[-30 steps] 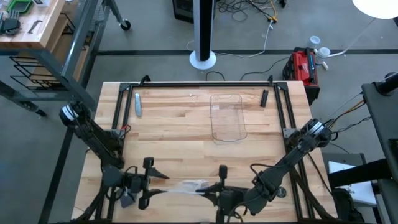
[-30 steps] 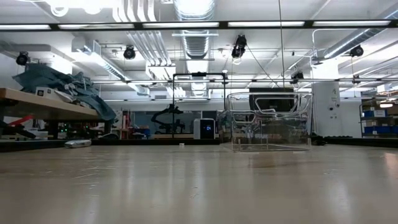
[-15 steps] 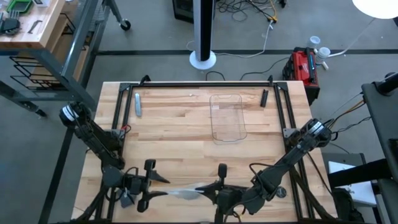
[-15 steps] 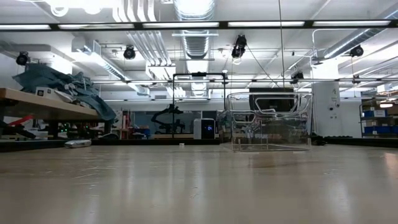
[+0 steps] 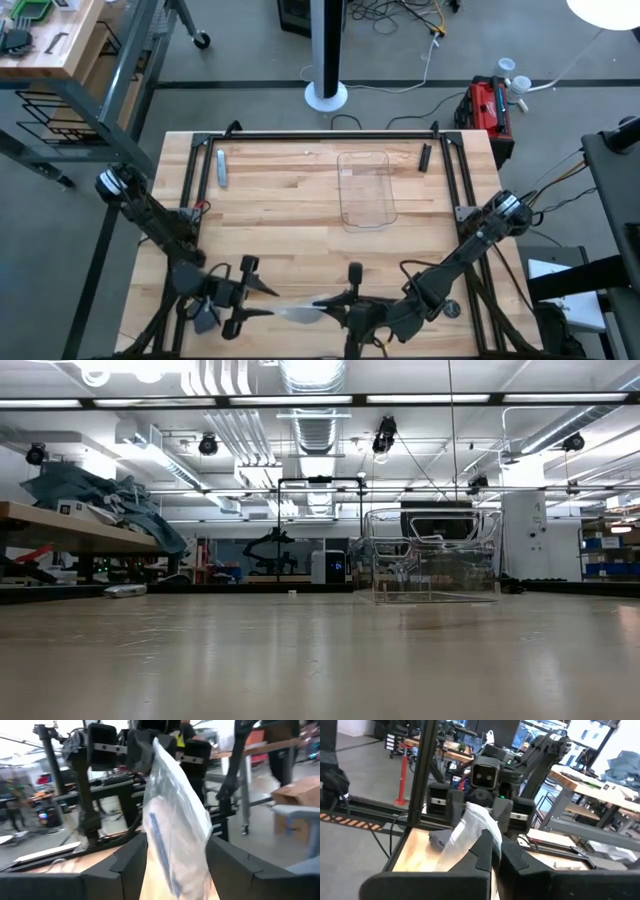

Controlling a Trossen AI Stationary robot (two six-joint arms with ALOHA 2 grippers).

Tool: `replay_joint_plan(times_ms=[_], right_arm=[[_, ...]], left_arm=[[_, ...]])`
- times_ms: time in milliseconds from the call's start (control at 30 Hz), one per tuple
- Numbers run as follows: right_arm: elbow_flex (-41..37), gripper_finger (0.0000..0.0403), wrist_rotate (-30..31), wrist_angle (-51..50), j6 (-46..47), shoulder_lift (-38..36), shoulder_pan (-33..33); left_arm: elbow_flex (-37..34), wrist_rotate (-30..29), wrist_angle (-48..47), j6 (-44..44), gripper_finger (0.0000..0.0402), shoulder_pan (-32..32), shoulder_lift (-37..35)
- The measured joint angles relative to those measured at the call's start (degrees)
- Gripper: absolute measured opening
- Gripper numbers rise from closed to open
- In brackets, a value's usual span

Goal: Roll bandage
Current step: Close the transparent zip bag

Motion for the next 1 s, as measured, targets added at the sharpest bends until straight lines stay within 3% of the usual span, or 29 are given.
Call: replay_joint_plan(times_ms=[100, 233, 467, 800, 1000], right_arm=[[0.0, 0.0000, 0.0, 0.5, 1.3, 0.6, -0.8], [0.0, 0.0000, -1.1, 0.4, 3.4, 2.5, -1.5], [-0.1, 0.0000, -1.0, -0.3, 7.1, 3.5, -1.9], [-0.1, 0.0005, -1.0, -3.9, 11.6, 3.5, -1.9], [0.0, 0.0052, -1.1, -13.9, 19.6, 3.5, -1.9]], left_arm=[[0.6, 2.6, -0.1, -1.2, 0.0165, 1.2, 0.0], [1.3, -0.1, -0.6, -0.9, 0.0136, 1.6, 0.1], [1.5, -2.4, -8.4, -3.0, 0.0013, 1.6, 0.2], [1.6, -2.8, -13.8, -3.7, 0.0001, 1.3, 0.2], [1.6, -2.9, -16.5, -4.9, 0.0000, 1.1, 0.2]])
